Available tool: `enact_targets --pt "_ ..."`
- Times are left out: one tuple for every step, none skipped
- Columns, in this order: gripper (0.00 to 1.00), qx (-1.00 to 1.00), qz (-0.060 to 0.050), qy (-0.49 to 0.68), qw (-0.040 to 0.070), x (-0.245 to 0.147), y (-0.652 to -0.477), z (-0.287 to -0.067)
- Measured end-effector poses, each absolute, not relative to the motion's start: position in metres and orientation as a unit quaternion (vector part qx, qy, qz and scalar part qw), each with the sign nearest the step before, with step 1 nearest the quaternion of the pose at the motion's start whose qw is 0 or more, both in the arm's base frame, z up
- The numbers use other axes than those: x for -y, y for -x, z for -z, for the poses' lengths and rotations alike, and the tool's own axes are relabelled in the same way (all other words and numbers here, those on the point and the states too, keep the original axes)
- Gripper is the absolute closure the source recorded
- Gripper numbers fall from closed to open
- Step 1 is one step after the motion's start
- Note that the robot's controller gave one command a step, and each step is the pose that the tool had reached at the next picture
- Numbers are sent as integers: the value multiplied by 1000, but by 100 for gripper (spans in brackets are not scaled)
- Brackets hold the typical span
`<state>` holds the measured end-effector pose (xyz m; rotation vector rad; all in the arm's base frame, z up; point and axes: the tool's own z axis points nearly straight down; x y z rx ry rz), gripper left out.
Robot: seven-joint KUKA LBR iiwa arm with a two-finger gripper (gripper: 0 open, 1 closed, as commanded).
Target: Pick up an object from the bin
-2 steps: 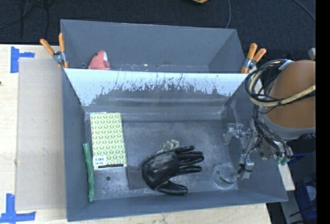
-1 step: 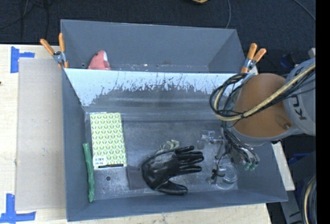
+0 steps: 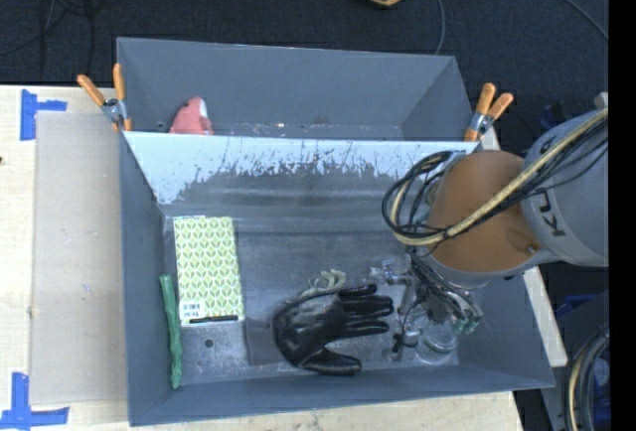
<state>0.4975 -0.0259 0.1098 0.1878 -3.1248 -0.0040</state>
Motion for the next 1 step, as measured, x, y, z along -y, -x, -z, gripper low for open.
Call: enact_targets --pt "0 1000 1 -13 1 12 -532 -101"
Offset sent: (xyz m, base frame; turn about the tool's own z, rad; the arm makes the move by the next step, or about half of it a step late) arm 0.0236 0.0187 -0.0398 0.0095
